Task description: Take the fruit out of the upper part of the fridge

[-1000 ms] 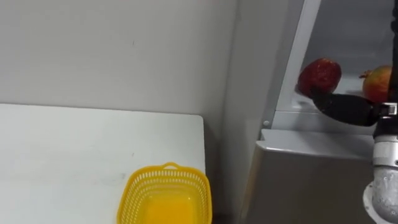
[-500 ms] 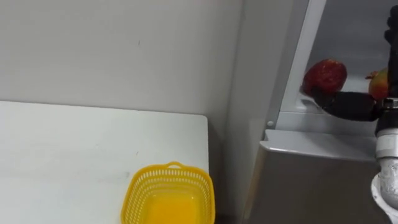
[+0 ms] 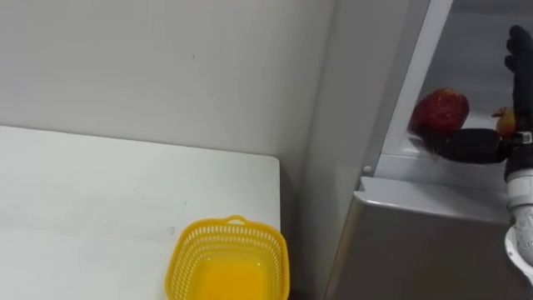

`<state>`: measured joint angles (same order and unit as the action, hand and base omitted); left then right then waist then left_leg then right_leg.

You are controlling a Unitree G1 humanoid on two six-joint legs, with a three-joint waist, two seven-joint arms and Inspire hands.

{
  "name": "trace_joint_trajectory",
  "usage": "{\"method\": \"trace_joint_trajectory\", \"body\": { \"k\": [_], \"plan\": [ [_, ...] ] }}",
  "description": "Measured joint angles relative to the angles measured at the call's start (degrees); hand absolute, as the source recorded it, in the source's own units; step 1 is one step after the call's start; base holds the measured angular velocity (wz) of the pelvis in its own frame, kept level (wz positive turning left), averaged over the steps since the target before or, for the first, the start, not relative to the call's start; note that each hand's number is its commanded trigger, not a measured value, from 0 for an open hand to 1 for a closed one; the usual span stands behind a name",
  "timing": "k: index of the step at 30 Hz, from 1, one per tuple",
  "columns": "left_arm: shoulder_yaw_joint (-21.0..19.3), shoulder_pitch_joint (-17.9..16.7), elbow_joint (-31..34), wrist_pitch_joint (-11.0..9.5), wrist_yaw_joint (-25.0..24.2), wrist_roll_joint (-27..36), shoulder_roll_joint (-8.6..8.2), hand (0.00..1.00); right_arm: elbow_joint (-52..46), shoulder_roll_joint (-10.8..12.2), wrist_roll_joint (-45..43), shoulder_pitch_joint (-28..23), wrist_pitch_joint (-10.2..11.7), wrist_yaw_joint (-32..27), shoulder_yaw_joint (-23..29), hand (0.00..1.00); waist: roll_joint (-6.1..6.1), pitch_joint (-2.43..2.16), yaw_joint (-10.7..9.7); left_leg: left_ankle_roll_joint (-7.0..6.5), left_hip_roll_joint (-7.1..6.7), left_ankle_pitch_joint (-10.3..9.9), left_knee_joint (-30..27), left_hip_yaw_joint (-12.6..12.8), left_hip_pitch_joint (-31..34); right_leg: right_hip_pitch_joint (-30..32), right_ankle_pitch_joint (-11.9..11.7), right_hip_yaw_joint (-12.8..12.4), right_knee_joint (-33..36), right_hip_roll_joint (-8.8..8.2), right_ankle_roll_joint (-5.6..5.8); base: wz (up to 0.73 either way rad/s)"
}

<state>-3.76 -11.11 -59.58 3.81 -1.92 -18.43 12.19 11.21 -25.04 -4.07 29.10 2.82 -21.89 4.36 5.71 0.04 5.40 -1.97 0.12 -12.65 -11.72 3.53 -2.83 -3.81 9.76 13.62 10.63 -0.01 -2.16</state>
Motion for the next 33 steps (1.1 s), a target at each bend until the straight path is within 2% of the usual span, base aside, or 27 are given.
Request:
{"method": "trace_joint_trajectory", "body": {
  "k": [5,11,17,23,30,33],
  "plan": [
    [0.05,-0.95,0.6,0.0,-0.04,0.02,0.04,0.0,2.59,-0.12,0.9,1.53,0.05,0.83,-0.85,0.0,-0.03,0.02,-0.2,0.01,-0.01,0.01,-0.01,-0.1,-0.04,-0.09,0.0,0.07,-0.01,0.02,0.0,0.0],
    [0.05,-1.55,1.02,0.43,-0.71,0.09,0.23,0.0,6.69,-0.42,2.24,3.49,0.23,2.32,-1.01,0.0,-0.4,0.26,-0.12,0.03,-0.02,0.01,-0.03,-0.46,-0.03,-0.25,0.0,0.58,0.01,-0.04,0.0,0.03],
    [0.07,-2.34,2.1,2.1,-1.26,0.1,0.37,0.0,8.47,-1.77,4.26,3.56,0.31,4.1,-2.21,0.0,-0.41,0.22,-0.14,0.14,-0.01,0.1,-0.13,-0.51,-0.06,-0.36,-0.05,0.72,0.02,-0.05,-0.08,0.0],
    [0.07,-2.13,2.15,2.23,-1.62,0.1,0.73,0.0,10.45,-2.22,8.05,4.17,0.29,5.79,-3.14,0.0,-0.26,0.1,-0.18,0.19,0.01,0.14,-0.24,-0.59,-0.34,-0.66,-0.09,0.84,0.01,-0.04,-0.15,0.0],
    [0.63,-2.24,1.92,3.94,-2.76,0.0,0.84,0.0,11.32,-2.36,9.08,4.68,-0.78,9.79,-3.12,0.0,-0.1,-0.01,-0.36,0.19,-0.06,0.15,-0.32,-0.66,-0.71,-1.05,-0.07,0.79,-0.08,-0.08,-0.16,0.0],
    [0.66,-2.19,1.95,4.66,-3.37,0.01,1.03,0.0,11.33,-2.82,10.7,4.68,-1.75,12.65,-3.14,0.0,0.08,-0.13,-0.51,0.19,-0.19,0.14,-0.47,-0.66,-0.69,-1.12,0.19,0.71,-0.17,-0.16,-0.57,0.0]
  ]
}}
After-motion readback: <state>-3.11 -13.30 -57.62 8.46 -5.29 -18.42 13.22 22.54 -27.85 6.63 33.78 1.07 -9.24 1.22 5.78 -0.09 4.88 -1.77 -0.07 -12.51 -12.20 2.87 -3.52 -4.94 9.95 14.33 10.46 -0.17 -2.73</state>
